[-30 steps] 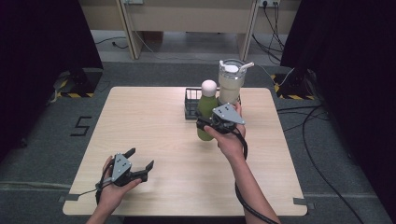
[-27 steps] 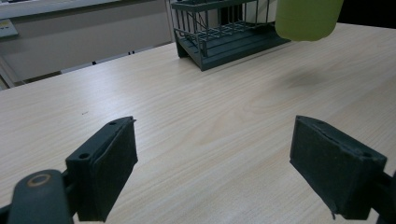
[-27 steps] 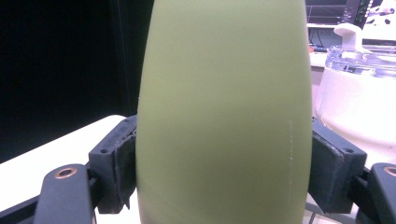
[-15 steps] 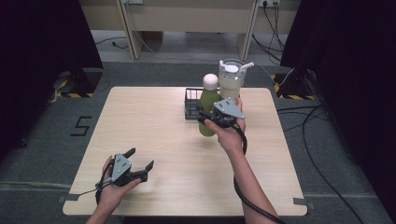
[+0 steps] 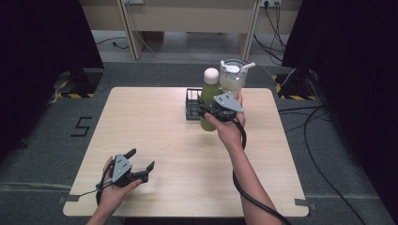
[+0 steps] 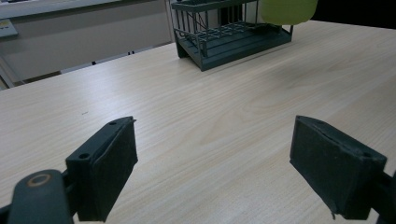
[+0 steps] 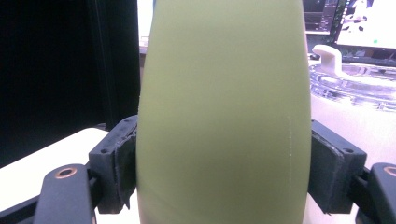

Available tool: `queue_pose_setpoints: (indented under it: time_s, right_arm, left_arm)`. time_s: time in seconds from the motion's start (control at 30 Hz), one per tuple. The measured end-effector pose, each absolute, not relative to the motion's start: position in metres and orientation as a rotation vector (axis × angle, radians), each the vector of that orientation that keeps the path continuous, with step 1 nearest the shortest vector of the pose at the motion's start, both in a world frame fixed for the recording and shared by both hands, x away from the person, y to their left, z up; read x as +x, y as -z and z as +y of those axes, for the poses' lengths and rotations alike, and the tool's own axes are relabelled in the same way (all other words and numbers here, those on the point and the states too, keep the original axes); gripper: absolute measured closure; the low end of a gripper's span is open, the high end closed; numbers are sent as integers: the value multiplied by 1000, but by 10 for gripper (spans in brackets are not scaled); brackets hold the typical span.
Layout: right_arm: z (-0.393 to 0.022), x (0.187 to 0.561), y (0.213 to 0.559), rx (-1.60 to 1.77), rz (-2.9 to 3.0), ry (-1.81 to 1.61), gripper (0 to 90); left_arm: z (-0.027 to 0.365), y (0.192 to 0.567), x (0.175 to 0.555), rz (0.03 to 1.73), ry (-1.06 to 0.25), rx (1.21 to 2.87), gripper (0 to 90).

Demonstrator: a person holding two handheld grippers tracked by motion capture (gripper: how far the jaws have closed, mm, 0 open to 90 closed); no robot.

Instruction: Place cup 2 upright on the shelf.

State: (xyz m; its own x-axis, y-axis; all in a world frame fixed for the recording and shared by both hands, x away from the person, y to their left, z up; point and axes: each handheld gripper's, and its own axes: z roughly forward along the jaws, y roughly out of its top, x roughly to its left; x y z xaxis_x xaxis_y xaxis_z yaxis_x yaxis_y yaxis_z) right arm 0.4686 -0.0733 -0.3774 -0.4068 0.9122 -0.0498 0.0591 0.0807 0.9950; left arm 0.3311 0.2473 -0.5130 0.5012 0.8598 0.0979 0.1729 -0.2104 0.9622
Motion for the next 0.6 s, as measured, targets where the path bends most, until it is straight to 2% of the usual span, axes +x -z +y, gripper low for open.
queue_pose_setpoints:
  time_s: [0.6]
  right_arm:
    - [-69, 486, 367, 995, 1580, -1414, 234]
  left_arm:
    - [247, 513, 331, 885, -801, 1689, 139]
